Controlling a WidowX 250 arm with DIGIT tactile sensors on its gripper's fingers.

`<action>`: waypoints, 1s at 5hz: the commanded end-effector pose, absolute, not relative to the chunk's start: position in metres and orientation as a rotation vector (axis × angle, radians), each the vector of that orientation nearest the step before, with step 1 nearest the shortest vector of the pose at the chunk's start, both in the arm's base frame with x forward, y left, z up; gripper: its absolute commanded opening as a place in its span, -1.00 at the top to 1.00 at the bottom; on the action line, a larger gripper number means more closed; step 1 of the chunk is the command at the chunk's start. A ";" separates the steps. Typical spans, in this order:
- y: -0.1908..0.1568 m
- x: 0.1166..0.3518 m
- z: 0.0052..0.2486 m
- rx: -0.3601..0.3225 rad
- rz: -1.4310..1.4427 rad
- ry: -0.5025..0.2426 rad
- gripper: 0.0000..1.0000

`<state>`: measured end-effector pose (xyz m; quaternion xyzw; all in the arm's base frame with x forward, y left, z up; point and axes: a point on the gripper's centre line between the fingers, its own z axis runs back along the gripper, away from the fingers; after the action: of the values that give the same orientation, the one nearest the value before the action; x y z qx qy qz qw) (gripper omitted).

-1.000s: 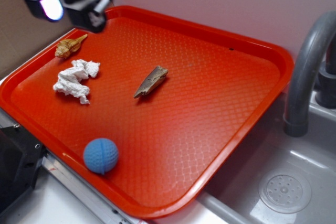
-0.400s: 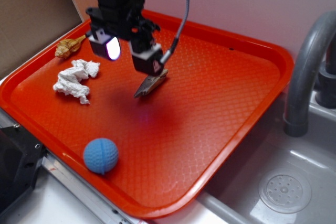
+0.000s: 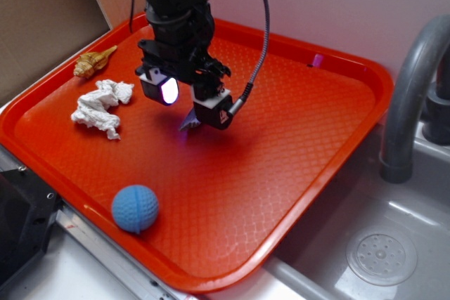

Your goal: Grab the wood chip.

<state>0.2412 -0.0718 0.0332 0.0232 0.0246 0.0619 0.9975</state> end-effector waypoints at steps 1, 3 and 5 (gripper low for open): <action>-0.074 0.246 0.019 0.056 0.068 0.010 0.78; -0.071 0.248 0.016 0.063 0.050 0.010 1.00; -0.060 0.254 0.086 0.146 0.031 -0.062 1.00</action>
<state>0.2462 -0.0587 0.0699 0.0811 0.0036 0.0107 0.9966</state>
